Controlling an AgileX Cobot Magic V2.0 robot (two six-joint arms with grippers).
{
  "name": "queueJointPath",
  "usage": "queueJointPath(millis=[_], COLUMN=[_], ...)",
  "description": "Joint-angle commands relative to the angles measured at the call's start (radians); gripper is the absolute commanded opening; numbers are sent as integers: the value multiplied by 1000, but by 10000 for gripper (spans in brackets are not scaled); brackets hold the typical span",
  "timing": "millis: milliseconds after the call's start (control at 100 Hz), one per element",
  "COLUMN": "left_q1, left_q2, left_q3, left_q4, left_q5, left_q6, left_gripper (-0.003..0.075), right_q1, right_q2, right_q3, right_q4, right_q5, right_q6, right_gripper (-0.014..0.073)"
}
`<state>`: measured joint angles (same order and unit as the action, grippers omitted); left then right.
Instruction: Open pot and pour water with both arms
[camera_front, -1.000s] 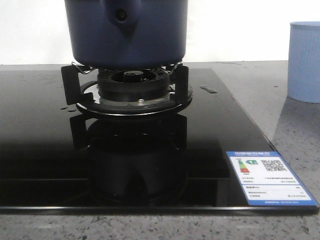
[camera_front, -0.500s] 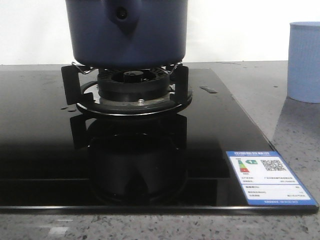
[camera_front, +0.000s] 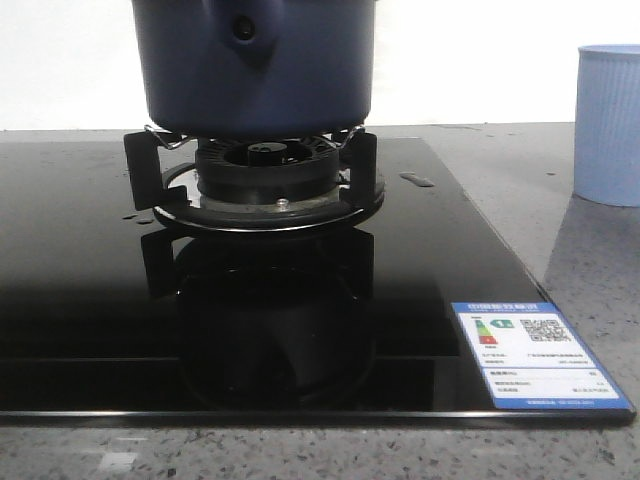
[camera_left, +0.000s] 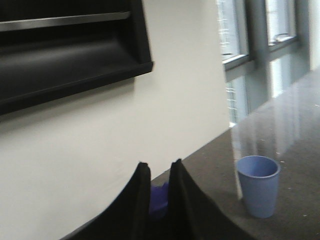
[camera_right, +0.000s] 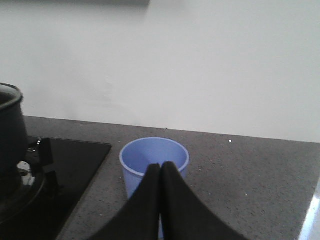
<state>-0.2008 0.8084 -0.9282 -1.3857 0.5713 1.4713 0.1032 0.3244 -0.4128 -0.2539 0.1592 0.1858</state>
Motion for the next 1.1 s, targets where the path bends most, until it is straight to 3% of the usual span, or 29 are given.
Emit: queueJointPath(millis=[0, 160, 290, 400, 1090], left_q1=[-6, -6, -6, -6, -6], left_q2=[-131, -366, -512, -593, -633], left_q3=[123, 386, 530, 607, 641], left_q4=[-68, -71, -90, -111, -113], left_q5=[-154, -209, -219, -247, -240], left_q6=[-15, -15, -16, -16, -16], left_gripper=[63, 54, -20, -19, -19], right_q1=[49, 174, 265, 300, 302], right_q2=[-51, -143, -201, -217, -217], right_q3=[-16, -13, -13, -13, -13], right_q4=[6, 11, 11, 11, 11], right_q5=[-33, 86, 90, 90, 87], right_q6=[-1, -8, -9, -9, -9], right_gripper=[-74, -74, -74, -74, -74])
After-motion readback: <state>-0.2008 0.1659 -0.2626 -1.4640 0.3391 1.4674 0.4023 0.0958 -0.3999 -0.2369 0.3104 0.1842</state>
